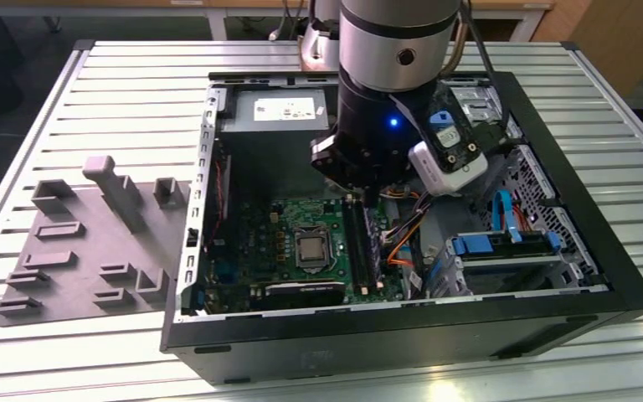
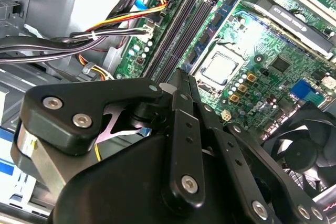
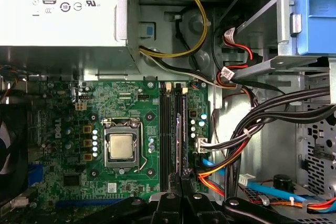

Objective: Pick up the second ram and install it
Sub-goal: 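Insert the second ram into the second slot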

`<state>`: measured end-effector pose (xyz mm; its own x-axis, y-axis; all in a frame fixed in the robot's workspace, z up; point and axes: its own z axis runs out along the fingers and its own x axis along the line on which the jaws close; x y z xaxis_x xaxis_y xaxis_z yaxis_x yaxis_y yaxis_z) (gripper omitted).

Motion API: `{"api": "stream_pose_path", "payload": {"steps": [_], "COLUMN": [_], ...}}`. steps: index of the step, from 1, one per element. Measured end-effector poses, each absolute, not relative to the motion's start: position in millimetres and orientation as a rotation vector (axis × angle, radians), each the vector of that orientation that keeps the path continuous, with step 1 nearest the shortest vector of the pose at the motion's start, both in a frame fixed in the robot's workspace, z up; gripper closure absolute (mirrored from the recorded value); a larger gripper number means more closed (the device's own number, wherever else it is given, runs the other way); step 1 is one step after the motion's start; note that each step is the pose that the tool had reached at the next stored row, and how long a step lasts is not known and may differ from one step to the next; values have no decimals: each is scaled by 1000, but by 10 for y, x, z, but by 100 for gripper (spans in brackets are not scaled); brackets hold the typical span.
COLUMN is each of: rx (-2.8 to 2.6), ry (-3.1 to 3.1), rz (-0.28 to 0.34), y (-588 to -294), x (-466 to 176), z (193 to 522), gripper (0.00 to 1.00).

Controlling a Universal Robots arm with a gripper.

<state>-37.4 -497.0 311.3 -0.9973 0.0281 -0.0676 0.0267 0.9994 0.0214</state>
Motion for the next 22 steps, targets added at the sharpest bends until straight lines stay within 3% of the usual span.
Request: {"api": "stream_pose_path", "payload": {"steps": [22], "rx": [42], "ry": [3071], "rz": [26], "y": [-4970], "x": [-404], "z": [3016], "gripper": [88]}}
